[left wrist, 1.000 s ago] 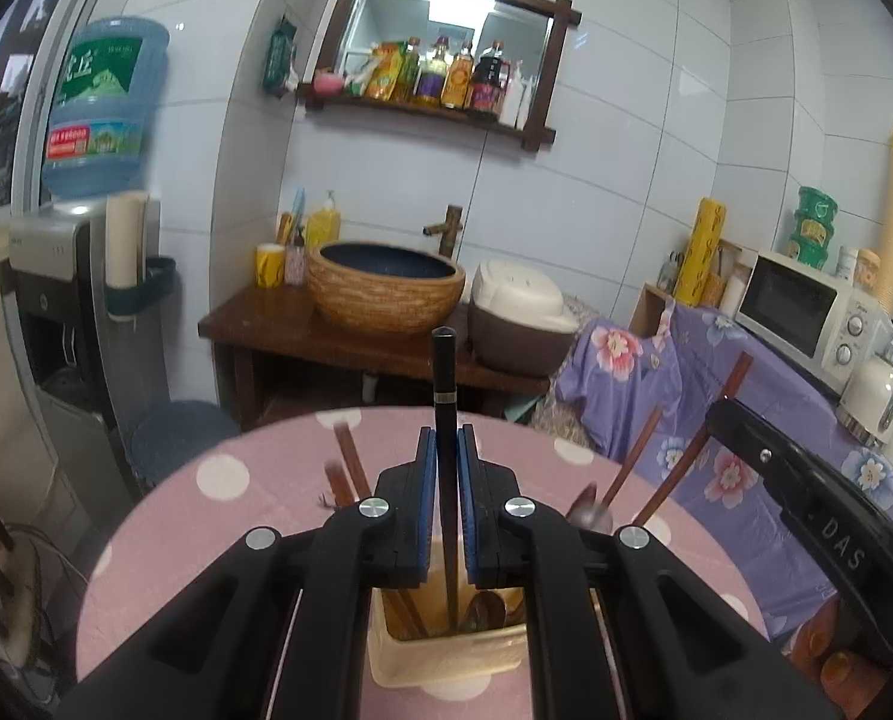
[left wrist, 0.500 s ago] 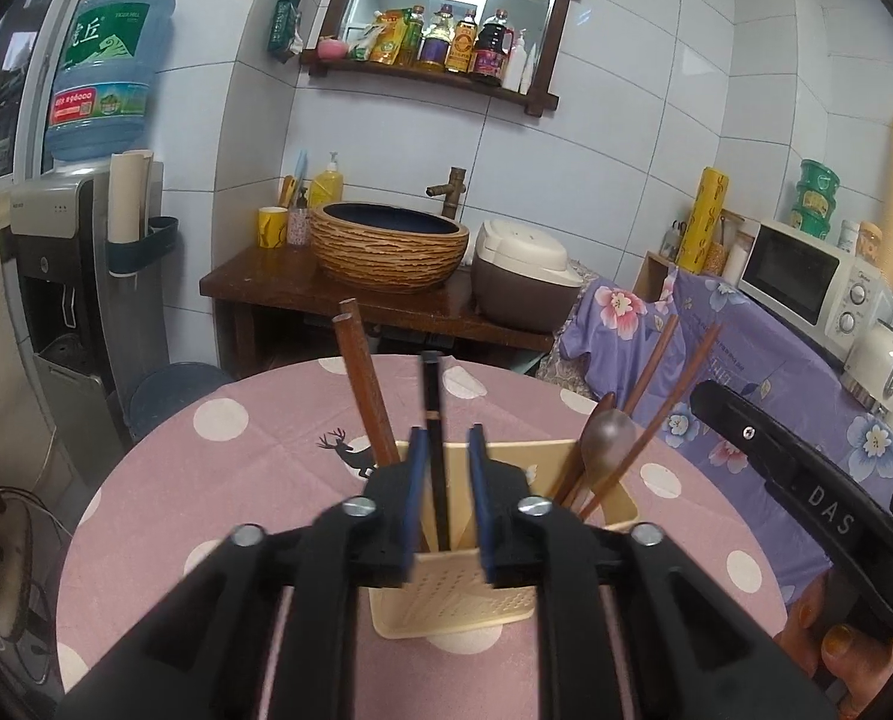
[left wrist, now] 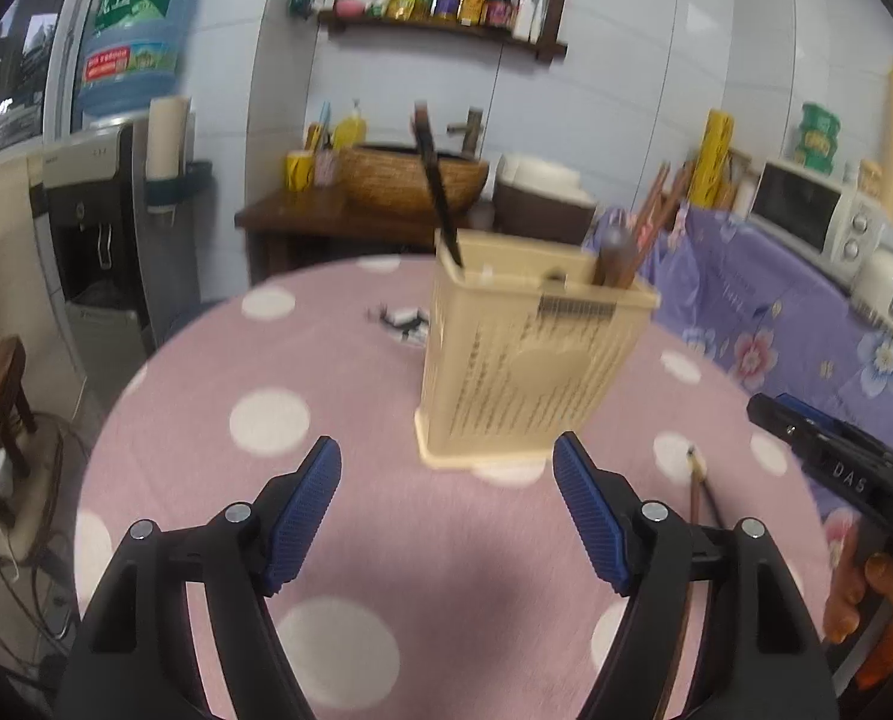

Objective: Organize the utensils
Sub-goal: 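Close the right tool on the gold-tipped black chopstick while the left tool grasps a brown chopstick, then lift both chopsticks and lower them into the cream basket with both tools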

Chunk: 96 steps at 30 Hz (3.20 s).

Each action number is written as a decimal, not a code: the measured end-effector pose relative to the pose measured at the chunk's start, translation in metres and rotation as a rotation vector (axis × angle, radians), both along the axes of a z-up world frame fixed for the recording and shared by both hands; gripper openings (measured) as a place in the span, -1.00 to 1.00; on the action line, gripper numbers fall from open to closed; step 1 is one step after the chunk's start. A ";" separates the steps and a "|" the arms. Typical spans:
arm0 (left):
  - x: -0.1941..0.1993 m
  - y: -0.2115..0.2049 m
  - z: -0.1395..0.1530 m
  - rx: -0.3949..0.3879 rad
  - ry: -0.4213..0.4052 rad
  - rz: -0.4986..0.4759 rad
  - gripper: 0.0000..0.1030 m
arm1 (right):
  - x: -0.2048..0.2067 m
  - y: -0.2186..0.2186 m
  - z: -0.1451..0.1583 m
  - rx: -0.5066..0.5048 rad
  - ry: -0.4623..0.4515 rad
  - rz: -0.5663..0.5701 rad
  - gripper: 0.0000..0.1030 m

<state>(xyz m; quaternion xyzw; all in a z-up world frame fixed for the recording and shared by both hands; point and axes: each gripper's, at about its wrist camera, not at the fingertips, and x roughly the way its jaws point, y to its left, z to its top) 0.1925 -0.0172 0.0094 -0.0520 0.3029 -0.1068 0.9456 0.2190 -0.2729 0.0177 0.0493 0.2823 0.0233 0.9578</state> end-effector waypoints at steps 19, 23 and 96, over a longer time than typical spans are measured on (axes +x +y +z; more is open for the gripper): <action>-0.019 -0.034 -0.052 0.023 0.138 -0.128 0.17 | 0.007 -0.043 -0.080 -0.014 0.286 -0.092 -0.28; -0.020 -0.035 -0.052 0.030 0.138 -0.130 0.17 | 0.026 -0.042 -0.086 -0.046 0.321 -0.102 -0.44; -0.031 -0.039 0.048 -0.165 -0.111 -0.231 -0.85 | -0.057 -0.040 0.041 0.206 -0.084 0.043 -0.84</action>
